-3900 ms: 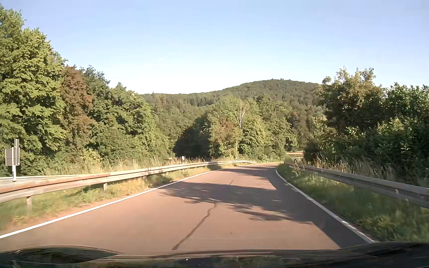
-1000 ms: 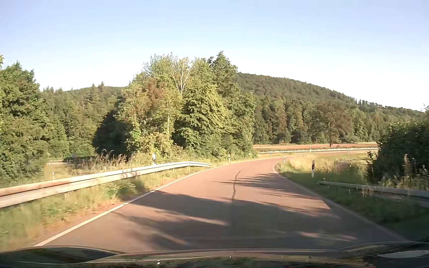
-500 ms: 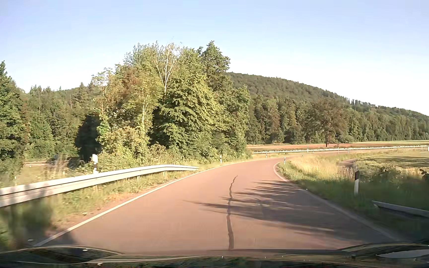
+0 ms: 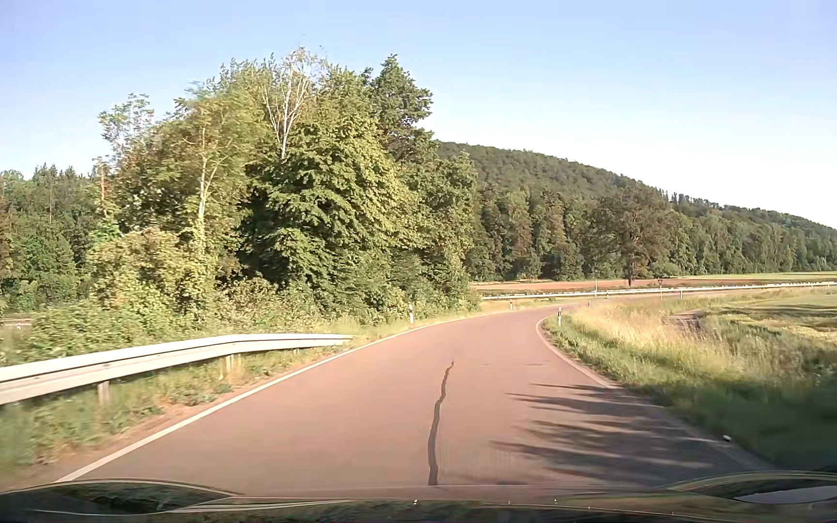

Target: Follow the waypoints while adhering to traffic rules and regulations

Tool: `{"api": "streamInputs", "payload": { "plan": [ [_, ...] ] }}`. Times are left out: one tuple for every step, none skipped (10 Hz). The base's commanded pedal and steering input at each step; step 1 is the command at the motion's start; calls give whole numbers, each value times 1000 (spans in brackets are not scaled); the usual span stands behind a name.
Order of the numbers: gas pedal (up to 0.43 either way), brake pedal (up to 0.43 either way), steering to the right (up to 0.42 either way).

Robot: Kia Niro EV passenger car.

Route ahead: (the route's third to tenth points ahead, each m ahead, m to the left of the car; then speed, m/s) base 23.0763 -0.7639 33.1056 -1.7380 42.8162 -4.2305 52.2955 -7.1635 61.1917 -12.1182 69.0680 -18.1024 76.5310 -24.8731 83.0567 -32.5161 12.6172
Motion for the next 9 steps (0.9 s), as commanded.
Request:
{"api": "streamInputs", "payload": {
  "plan": [
    [98,0,21],
    [98,0,21],
    [98,0,22],
    [98,0,21],
    [98,0,21],
    [98,0,21],
    [98,0,21],
    [98,0,21],
    [98,0,21]
  ]
}}
